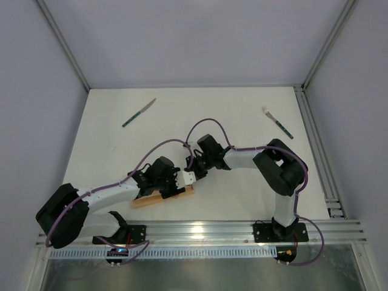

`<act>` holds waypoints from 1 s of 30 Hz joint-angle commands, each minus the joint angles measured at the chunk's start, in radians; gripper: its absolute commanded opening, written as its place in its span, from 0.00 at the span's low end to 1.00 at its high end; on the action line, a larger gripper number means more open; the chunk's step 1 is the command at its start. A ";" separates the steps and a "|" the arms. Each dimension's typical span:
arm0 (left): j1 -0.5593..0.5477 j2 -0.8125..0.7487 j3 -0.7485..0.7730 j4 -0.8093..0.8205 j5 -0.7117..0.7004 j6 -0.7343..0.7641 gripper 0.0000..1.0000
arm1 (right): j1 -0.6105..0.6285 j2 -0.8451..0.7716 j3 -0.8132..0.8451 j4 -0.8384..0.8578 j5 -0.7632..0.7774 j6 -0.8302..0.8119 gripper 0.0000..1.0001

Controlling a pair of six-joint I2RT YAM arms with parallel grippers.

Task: Fold the napkin into a case and place the utensils inside
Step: Pick up the top corner of the smaller rectangle folded napkin from the center of the board, then stuff the top corner of the smaller-rectangle-folded napkin into the folded napkin.

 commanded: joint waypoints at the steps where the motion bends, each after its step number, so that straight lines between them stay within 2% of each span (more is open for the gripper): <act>1: -0.007 0.018 0.006 0.047 0.003 0.024 0.50 | 0.000 0.018 0.015 0.006 0.002 0.004 0.04; 5: -0.017 0.028 -0.002 0.033 -0.003 0.036 0.38 | 0.000 0.013 0.009 0.008 0.003 0.007 0.04; 6: -0.018 0.026 -0.002 0.036 -0.006 0.038 0.31 | -0.003 0.006 0.009 0.008 0.002 0.009 0.04; 8: -0.023 0.021 -0.003 0.037 -0.014 0.047 0.24 | -0.007 -0.005 0.012 0.003 -0.003 0.015 0.15; 9: -0.023 0.023 -0.005 0.034 -0.020 0.050 0.16 | -0.010 -0.025 0.015 -0.009 -0.003 0.012 0.18; 11: -0.024 0.024 -0.008 0.030 -0.046 0.062 0.09 | -0.020 -0.060 0.029 -0.023 -0.003 -0.004 0.27; 12: -0.024 0.024 -0.014 0.028 -0.057 0.064 0.02 | -0.025 -0.082 0.033 -0.053 0.000 -0.010 0.30; 13: -0.023 0.021 -0.017 0.030 -0.064 0.065 0.00 | -0.030 -0.127 0.036 -0.073 0.003 -0.016 0.33; 14: -0.023 0.018 -0.020 0.031 -0.072 0.062 0.00 | -0.031 -0.151 0.041 -0.084 0.008 -0.031 0.36; 18: -0.023 0.002 -0.023 0.037 -0.095 0.030 0.00 | -0.033 -0.230 0.020 -0.128 0.037 -0.039 0.40; 22: -0.023 -0.014 -0.020 0.050 -0.085 -0.014 0.00 | -0.036 -0.284 -0.100 -0.096 0.092 0.001 0.42; 30: -0.023 -0.029 -0.017 0.054 -0.074 -0.050 0.00 | -0.039 -0.197 -0.168 0.055 0.059 0.093 0.44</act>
